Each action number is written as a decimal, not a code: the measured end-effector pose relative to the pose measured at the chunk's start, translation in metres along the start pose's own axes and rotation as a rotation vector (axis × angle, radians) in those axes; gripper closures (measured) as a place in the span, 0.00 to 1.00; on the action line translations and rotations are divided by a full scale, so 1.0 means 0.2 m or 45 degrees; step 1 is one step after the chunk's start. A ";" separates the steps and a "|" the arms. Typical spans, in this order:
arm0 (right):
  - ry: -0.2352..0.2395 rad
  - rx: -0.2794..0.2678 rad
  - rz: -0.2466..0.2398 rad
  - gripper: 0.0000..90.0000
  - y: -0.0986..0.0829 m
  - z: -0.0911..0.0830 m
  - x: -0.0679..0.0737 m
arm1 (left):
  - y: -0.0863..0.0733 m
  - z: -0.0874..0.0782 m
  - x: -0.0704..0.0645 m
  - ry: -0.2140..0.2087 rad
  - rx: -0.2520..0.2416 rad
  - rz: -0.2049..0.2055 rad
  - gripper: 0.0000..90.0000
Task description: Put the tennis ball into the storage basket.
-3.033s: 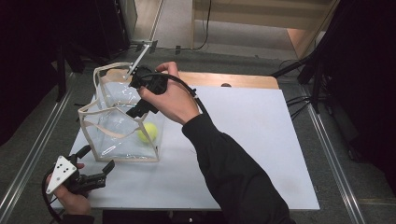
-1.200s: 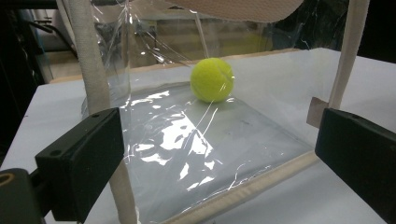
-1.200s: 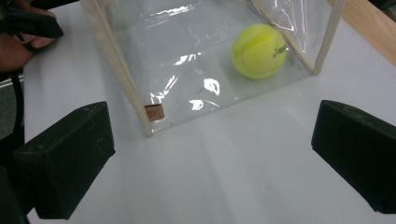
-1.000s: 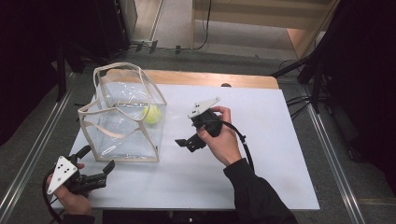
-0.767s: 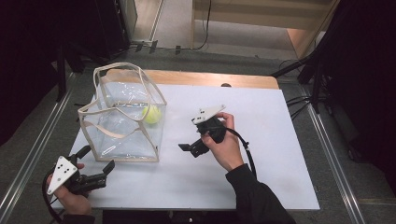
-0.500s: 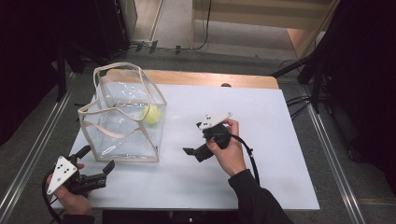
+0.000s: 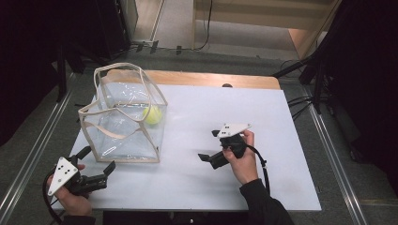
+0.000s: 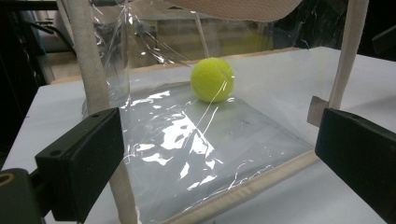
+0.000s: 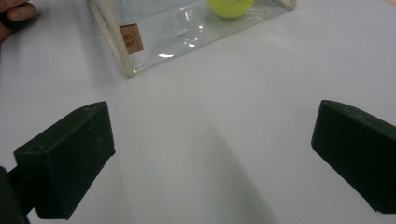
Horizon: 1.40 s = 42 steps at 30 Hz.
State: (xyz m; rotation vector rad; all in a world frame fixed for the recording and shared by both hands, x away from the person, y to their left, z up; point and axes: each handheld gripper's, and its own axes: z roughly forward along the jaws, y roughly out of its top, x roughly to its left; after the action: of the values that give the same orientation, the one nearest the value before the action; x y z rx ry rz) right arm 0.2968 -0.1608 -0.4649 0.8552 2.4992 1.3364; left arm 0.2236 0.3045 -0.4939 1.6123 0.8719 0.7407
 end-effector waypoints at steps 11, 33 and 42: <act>-0.066 -0.029 0.080 0.00 -0.15 -0.12 -0.06 | 0.00 0.00 0.00 0.001 0.006 0.011 0.01; -0.218 -0.082 0.206 0.00 -0.44 -0.42 -0.15 | 0.00 0.00 -0.01 0.005 0.009 0.008 0.01; -0.281 -0.120 0.260 0.00 -0.57 -0.54 -0.18 | 0.00 0.00 0.00 0.007 0.011 0.003 0.01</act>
State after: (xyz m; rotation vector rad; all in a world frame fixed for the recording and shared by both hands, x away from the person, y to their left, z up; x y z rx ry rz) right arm 0.2365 -0.3051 -0.4980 1.1919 2.2132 1.3247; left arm 0.2230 0.3042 -0.4939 1.6196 0.8787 0.7443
